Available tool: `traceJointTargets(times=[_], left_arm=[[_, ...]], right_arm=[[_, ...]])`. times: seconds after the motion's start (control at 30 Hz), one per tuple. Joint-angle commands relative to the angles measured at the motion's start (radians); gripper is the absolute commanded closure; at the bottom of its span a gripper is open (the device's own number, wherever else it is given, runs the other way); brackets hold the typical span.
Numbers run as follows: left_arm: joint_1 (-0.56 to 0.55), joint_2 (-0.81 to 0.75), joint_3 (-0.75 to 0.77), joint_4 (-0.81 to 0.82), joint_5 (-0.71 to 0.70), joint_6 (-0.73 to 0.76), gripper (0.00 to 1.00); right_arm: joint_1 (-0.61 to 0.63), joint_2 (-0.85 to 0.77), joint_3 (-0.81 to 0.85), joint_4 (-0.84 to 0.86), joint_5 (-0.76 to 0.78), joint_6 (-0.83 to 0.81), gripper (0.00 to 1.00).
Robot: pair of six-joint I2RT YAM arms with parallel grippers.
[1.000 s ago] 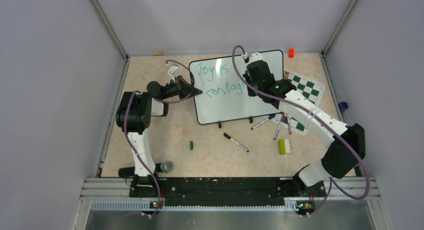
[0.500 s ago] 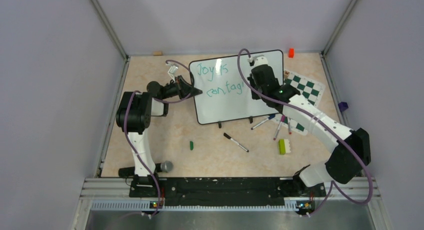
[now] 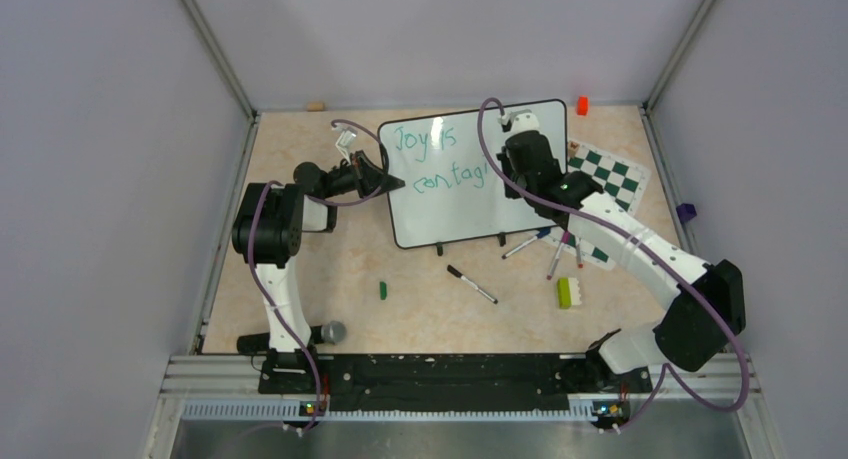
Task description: Write a sentence on the whiteboard
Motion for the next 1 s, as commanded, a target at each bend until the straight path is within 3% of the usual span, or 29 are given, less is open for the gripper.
traceJointTargets(times=[0.0,0.97], left_arm=[[-0.036,0.028,-0.014,0.099,0.193,0.117,1.0],[-0.035,0.029,-0.011,0.099,0.193,0.115,1.0]], right_arm=[[-0.007,-0.036,0.002,0.038,0.024,0.008,1.0],[-0.007,0.056,0.077,0.04,-0.05,0.003,1.0]])
